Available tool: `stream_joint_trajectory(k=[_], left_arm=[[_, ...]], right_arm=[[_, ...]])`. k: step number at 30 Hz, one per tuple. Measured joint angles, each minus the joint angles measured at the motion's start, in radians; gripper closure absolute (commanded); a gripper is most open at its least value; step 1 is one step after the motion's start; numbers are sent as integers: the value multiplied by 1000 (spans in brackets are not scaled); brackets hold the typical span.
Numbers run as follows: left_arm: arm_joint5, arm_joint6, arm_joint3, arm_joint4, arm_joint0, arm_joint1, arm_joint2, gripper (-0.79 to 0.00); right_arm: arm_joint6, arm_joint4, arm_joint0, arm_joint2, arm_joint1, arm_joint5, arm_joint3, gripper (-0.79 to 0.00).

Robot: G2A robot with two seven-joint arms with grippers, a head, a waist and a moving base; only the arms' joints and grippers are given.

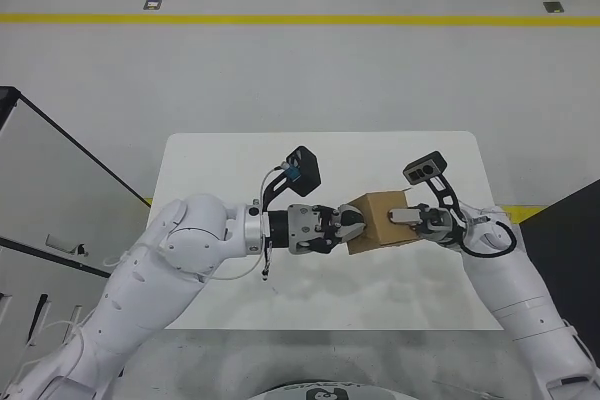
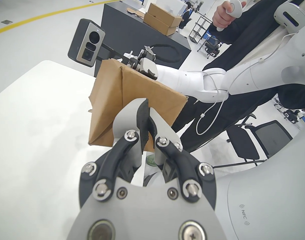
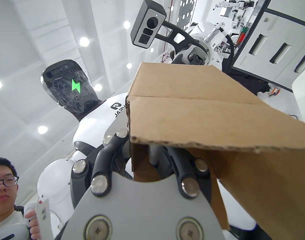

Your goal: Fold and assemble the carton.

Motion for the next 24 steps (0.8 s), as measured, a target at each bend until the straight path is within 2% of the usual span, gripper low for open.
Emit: stream_joint_trajectory(k=[24], left_arm=[[-8, -4, 4, 0, -12, -4, 22, 0]], right_arm=[[0, -10, 0, -16, 15, 0, -6, 0]])
